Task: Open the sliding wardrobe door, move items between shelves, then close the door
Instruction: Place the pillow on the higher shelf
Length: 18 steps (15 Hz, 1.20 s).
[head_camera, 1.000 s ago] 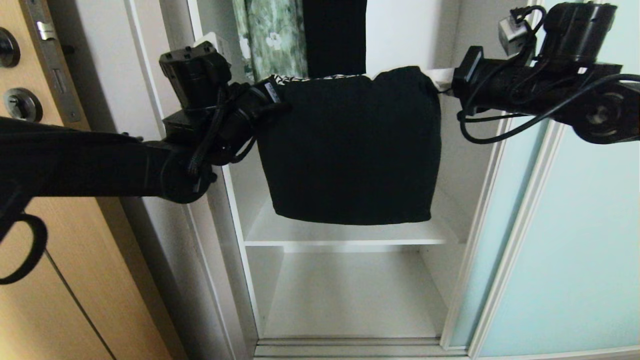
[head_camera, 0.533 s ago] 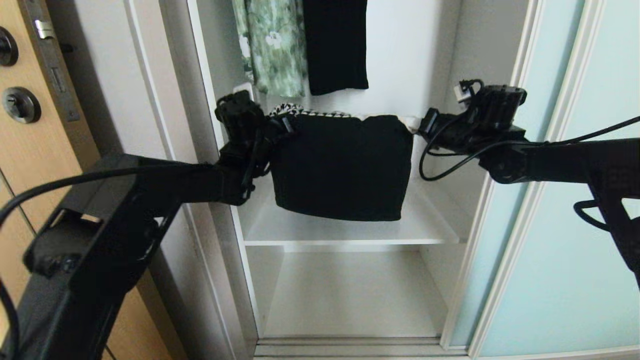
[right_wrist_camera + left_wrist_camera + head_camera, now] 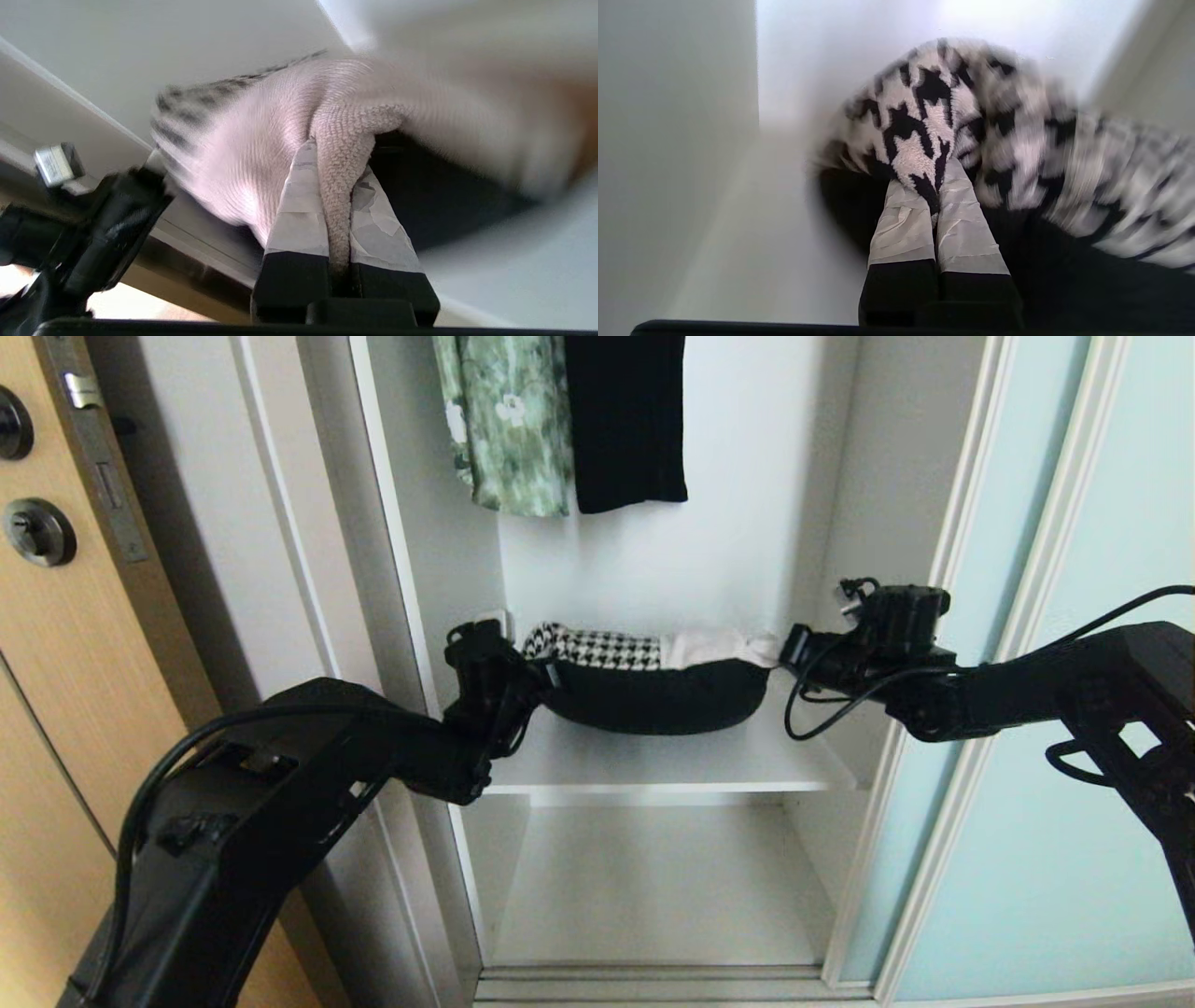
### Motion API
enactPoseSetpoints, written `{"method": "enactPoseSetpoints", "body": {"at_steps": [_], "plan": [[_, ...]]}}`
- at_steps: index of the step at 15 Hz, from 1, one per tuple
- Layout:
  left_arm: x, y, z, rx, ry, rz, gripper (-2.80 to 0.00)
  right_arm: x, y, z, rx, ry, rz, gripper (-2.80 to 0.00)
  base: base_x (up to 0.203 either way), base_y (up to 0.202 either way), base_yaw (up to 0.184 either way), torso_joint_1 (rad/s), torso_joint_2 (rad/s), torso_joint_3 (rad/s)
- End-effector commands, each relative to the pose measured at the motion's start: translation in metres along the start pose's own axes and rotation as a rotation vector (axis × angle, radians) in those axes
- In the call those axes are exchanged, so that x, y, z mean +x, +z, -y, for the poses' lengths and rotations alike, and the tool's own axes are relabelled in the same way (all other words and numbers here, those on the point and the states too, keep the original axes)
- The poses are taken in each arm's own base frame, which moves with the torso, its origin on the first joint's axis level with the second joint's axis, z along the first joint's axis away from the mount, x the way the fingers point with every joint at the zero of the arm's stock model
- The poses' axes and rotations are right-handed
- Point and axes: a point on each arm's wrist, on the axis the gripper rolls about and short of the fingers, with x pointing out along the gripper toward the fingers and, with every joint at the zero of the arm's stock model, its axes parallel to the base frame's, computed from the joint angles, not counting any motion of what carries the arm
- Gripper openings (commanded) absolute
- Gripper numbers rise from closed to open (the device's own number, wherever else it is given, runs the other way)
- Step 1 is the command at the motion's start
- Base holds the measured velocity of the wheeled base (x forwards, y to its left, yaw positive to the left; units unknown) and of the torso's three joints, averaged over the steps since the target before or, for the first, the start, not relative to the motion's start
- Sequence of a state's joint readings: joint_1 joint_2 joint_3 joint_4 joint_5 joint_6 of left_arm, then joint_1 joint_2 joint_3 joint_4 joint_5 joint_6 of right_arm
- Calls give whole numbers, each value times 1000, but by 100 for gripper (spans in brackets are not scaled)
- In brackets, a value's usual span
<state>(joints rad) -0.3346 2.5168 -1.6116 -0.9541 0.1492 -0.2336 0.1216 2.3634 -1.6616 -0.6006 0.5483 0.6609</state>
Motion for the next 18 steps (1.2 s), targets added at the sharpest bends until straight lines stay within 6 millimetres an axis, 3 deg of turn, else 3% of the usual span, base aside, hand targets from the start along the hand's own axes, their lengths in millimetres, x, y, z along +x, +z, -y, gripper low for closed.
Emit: {"method": "enactPoseSetpoints", "body": {"at_steps": [1, 5, 9, 12, 18], "plan": [[-26, -8, 4, 6, -19, -95, -280, -16, -12, 4, 31, -19, -38, -280, 0, 0, 0, 0, 0, 0], [-32, -23, 6, 33, 18, -312, -280, -10, -27, 31, 78, -74, -79, -280, 0, 0, 0, 0, 0, 0], [-2, -44, -3, 56, 149, -271, -280, 12, -39, 61, 86, -156, -67, -280, 0, 0, 0, 0, 0, 0], [18, -42, -7, 52, 202, -202, -280, 23, -48, 78, 82, -175, -59, -280, 0, 0, 0, 0, 0, 0], [31, -80, -17, 103, 242, -224, -280, 38, -37, 87, 73, -181, -33, -280, 0, 0, 0, 0, 0, 0]]}}
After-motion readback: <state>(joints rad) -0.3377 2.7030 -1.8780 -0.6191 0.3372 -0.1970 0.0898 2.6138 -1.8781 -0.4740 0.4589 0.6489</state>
